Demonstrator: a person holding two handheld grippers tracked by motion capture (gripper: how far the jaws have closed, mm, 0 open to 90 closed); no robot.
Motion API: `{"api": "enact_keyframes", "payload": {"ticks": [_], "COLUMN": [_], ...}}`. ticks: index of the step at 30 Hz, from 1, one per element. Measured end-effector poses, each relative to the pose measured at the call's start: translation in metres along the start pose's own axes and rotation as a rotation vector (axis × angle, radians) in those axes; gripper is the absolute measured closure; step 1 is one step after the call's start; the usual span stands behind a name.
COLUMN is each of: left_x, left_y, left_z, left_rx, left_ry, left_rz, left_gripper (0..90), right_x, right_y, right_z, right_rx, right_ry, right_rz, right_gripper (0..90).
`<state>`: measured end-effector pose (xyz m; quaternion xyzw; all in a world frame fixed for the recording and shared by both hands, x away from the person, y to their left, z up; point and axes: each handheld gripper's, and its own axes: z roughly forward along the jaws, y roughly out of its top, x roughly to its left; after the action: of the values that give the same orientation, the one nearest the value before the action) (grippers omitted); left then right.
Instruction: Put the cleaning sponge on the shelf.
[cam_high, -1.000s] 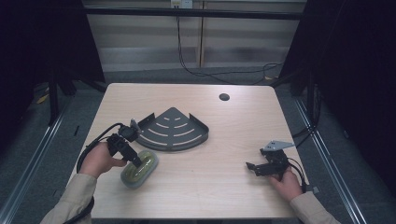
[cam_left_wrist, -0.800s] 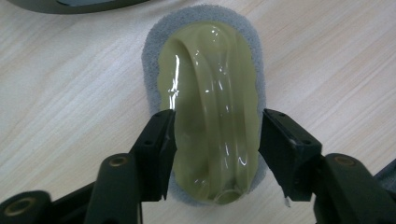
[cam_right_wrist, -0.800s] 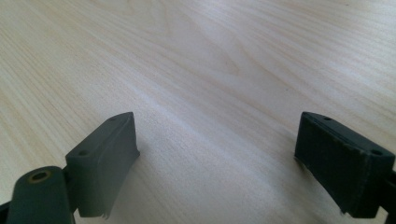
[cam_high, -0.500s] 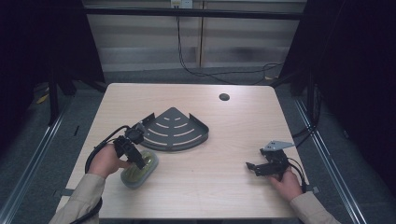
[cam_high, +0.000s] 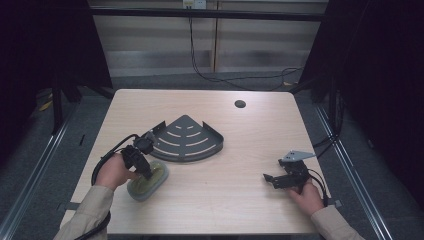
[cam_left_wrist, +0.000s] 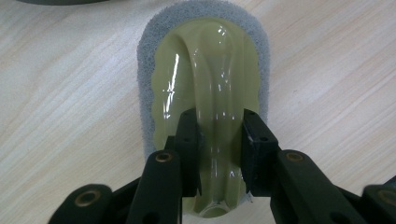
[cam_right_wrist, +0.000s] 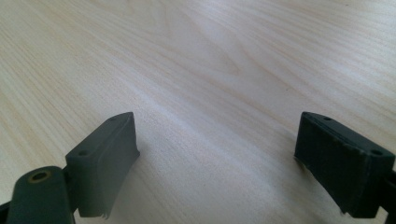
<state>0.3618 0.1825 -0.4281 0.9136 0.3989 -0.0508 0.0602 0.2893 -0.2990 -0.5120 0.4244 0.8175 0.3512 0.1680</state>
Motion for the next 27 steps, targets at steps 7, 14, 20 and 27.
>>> {"api": "enact_keyframes", "payload": {"ticks": [7,14,20,27], "left_x": [0.001,0.001,0.001,0.003], "left_y": [-0.001,-0.001,-0.001,0.000], "left_z": [-0.006,-0.015,-0.022,-0.032], "left_rx": [-0.002,-0.002,0.000,-0.005], "left_ry": [0.006,0.016,0.020,0.022], "left_rz": [0.002,0.004,0.001,0.007], "left_gripper": [72.0,72.0,72.0,72.0], "right_x": [0.000,0.000,0.000,0.000], "right_y": [0.000,0.000,0.000,0.000], "right_z": [0.000,0.000,0.000,0.000], "right_rx": [0.000,0.000,0.000,0.000], "right_ry": [0.000,0.000,0.000,0.000], "right_rz": [0.000,0.000,0.000,0.000], "right_gripper": [12.5,12.5,12.4,12.4]}}
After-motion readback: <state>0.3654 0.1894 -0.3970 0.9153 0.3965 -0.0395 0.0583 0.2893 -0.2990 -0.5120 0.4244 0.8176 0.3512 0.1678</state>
